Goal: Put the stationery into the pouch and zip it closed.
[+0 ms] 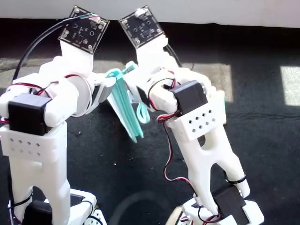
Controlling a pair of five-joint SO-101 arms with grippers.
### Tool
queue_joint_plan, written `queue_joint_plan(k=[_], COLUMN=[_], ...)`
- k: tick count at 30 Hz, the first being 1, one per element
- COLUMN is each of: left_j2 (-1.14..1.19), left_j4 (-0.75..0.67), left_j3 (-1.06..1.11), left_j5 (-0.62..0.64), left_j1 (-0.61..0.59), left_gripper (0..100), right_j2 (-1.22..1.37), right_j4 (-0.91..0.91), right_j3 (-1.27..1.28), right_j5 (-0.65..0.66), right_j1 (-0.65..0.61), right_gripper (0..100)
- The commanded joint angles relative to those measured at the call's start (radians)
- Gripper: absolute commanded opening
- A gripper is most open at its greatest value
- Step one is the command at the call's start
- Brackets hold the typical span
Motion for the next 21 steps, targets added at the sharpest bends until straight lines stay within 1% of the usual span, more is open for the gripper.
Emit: queue_joint_plan(k=[1, 4, 10, 14, 17, 21], left_j2=[0.004, 0.001, -0.073, -0.114, -0.117, -0.097], left_j4=[0.032, 0.034, 0.023, -0.034, -0.104, -0.157], left_j3=[-0.001, -0.001, -0.001, -0.001, 0.001, 0.001], left_j5=[-0.064, -0.100, -0.187, -0.236, -0.241, -0.238], left_j1=[-0.054, -0.077, -0.059, -0.045, -0.047, -0.033], left_gripper=[22, 22, 22, 22, 22, 22], right_j2=[-0.002, -0.002, -0.001, -0.001, -0.001, -0.001], right_j4=[0.048, 0.096, 0.127, 0.127, 0.127, 0.127], right_j3=[-0.002, -0.002, -0.001, -0.001, -0.001, 0.001], right_j5=[0.006, 0.006, 0.006, 0.006, 0.006, 0.006], right_j1=[-0.033, -0.053, -0.064, -0.064, -0.064, -0.064], right_gripper=[0.5, 0.5, 0.5, 0.5, 0.5, 0.5])
